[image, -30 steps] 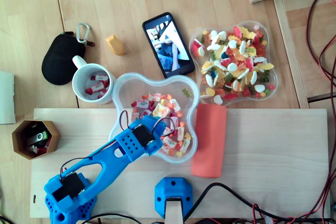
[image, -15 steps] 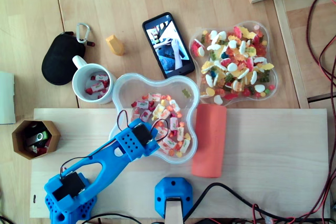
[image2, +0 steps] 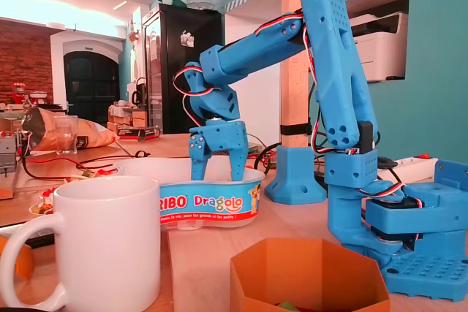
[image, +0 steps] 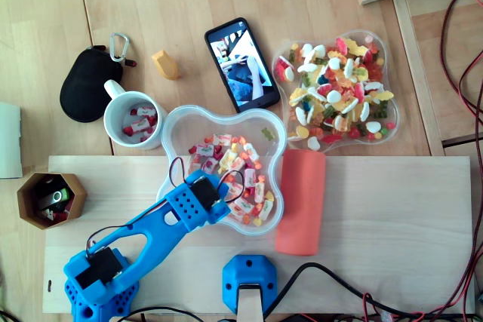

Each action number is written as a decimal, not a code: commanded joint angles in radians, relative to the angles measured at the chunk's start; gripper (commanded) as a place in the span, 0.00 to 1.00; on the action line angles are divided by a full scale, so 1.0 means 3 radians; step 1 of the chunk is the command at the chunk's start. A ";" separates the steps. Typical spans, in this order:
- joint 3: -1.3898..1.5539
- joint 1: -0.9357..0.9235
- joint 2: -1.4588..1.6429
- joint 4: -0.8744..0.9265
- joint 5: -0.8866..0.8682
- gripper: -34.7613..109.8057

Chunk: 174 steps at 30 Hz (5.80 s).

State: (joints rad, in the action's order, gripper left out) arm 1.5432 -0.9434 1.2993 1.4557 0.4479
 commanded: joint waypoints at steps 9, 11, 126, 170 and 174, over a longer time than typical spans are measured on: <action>-0.0031 -0.0005 0.0082 0.0087 -0.0430 0.44; -0.0036 -0.0005 0.0082 0.0107 -0.0522 0.44; -0.0031 0.0383 -0.0199 -0.0455 -0.0716 0.43; -0.0010 0.0383 -0.0210 -0.0516 -0.0731 0.22; -0.0015 0.0383 -0.0210 -0.0516 -0.0731 0.25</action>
State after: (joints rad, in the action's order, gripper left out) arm 1.5447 -0.8222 1.1980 1.2947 0.2224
